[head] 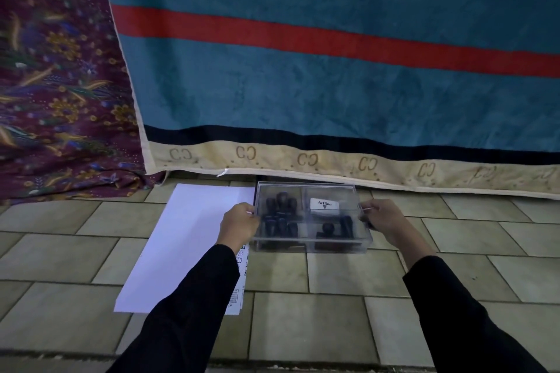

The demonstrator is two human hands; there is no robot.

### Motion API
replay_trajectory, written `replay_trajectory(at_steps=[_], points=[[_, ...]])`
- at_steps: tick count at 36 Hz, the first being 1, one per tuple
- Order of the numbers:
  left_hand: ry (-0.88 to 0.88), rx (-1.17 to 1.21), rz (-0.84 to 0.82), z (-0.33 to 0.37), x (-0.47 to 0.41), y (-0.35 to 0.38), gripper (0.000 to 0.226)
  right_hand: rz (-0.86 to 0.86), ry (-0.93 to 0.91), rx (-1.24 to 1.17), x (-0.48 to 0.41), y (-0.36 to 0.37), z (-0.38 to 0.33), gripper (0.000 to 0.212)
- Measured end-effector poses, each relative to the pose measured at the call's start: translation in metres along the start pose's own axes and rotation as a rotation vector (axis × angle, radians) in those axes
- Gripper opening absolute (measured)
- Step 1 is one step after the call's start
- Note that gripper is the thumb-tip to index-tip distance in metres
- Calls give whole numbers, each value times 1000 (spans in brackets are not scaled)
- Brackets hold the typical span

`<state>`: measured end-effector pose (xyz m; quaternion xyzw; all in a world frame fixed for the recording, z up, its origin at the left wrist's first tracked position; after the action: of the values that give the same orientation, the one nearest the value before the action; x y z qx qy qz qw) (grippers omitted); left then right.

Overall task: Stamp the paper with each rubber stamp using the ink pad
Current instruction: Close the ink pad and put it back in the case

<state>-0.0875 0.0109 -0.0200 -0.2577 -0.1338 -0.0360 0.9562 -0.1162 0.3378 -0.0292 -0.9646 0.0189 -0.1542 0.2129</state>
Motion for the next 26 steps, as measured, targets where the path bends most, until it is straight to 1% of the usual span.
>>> replay_trajectory(at_steps=[3, 5, 7, 8, 12, 18, 21, 26], points=[[2, -36, 9, -2, 2, -1, 22, -18, -14, -46, 8, 0, 0, 25], [12, -56, 17, 1, 4, -2, 18, -27, -27, -56, 10, -1, -2, 24], [28, -96, 34, 6, 6, -3, 5, -26, -46, -53, 9, -1, -4, 25], [34, -105, 47, 8, 6, -4, 5, -20, -54, -46, 8, -1, -6, 26], [44, -87, 83, 11, 7, -7, 11, 15, -55, 6, 2, -1, -9, 25], [56, -56, 89, 14, 5, -5, 9, 40, -37, 41, -2, -6, -6, 24], [59, -66, 84, 14, 6, -3, 14, 62, -24, 24, -1, -7, -2, 22], [73, -59, 93, 12, 8, -5, 16, 88, -25, 101, -3, -8, 0, 23]])
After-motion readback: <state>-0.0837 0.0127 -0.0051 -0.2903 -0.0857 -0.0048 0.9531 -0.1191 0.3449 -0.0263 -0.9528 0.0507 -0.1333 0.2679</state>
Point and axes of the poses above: each hand's wrist, its own x-axis away from the middle knuckle, its own y-axis out of the palm, z = x × y, the point moved 7 cm from there along -x, towards the middle knuckle, and after that the axes turned 10 degrees about -z, right-handed, at the moved point
